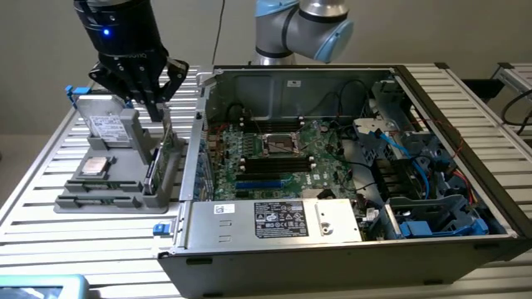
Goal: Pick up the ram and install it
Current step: 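Reach for the ram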
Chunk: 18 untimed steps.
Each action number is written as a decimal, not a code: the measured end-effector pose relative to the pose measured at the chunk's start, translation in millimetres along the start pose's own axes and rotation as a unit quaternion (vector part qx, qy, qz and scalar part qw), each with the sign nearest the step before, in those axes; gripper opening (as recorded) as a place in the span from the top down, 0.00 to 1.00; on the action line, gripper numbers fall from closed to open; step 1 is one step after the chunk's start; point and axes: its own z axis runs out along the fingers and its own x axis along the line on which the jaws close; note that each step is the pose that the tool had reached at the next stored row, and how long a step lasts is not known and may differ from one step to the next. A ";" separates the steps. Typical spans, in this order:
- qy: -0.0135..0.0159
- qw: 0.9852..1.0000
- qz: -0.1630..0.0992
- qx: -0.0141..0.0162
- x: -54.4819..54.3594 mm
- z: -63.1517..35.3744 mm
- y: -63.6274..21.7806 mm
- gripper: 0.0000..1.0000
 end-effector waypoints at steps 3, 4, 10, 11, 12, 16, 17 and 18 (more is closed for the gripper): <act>0.000 1.000 0.000 0.000 10.7 2.8 -3.0 0.89; 0.000 1.000 0.000 0.000 14.8 3.4 -3.9 0.89; 0.000 1.000 0.000 0.000 39.6 6.4 -8.7 0.89; 0.000 1.000 0.000 0.000 43.8 6.9 -9.4 0.89; 0.000 1.000 0.000 0.000 48.1 7.5 -10.0 0.89; 0.000 1.000 0.000 0.000 65.1 9.8 -12.5 0.89; 0.000 1.000 0.000 0.000 69.5 10.5 -13.1 0.89; 0.000 1.000 0.000 0.000 73.7 11.2 -13.6 0.89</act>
